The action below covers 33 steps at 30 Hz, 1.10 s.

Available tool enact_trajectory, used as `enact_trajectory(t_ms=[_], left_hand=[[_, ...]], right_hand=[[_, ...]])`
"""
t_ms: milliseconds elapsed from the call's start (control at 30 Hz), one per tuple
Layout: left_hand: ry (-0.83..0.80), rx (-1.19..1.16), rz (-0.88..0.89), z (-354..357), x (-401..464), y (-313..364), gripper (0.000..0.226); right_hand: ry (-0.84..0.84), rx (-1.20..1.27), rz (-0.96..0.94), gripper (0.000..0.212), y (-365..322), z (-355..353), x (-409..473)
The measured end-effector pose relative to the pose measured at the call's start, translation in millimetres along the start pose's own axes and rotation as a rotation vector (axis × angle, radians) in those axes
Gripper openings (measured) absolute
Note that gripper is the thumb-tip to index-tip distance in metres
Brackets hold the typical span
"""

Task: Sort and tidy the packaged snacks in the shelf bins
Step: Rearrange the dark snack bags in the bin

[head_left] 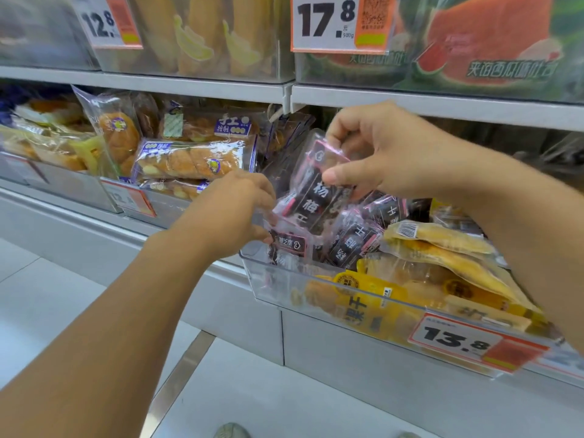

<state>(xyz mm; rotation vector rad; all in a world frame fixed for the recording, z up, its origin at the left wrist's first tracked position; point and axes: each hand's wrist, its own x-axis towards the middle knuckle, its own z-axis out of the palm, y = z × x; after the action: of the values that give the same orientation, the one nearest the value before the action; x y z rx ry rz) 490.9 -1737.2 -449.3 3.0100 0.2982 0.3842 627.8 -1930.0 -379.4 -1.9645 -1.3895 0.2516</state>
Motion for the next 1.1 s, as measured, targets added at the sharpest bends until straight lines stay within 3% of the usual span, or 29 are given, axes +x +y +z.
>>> enact_trajectory(t_ms=[133, 267, 367, 467, 567, 667, 800, 933, 1100], left_hand=[[0.0, 0.007, -0.014, -2.7, -0.3, -3.9, 0.05], [0.0, -0.298, -0.026, -17.5, -12.4, 1.1, 0.059], [0.06, -0.475, -0.004, -19.1, -13.9, 8.5, 0.043], [0.101, -0.439, 0.033, -18.3, -11.3, 10.8, 0.034], [0.141, -0.487, 0.026, -17.6, -11.9, 8.8, 0.024], [0.195, -0.544, -0.009, -25.8, -17.6, 4.8, 0.031], [0.071, -0.692, -0.008, -43.3, -34.4, -1.8, 0.036], [-0.004, -0.724, -0.063, -35.1, -40.9, -3.9, 0.034], [0.082, -0.735, -0.176, -31.8, -35.2, -4.0, 0.038]], right_hand=[[0.068, -0.069, -0.124, 0.024, 2.0, 17.5, 3.9], [0.12, 0.006, -0.101, 0.023, 8.8, 11.5, 4.4], [0.09, -0.029, -0.112, 0.024, 12.9, 34.2, 0.0], [0.138, 0.038, -0.128, 0.026, 12.6, 45.7, -3.4], [0.152, 0.217, -0.015, 0.044, 7.8, 32.2, -9.5], [-0.049, 0.106, 0.189, 0.052, 12.6, 26.0, -17.2], [-0.399, -0.14, 0.205, 0.026, 21.6, 48.5, -22.7], [-0.419, -0.204, 0.139, 0.004, 18.6, 44.5, -18.2], [-0.451, -0.309, 0.132, 0.013, 26.0, 58.5, -20.9]])
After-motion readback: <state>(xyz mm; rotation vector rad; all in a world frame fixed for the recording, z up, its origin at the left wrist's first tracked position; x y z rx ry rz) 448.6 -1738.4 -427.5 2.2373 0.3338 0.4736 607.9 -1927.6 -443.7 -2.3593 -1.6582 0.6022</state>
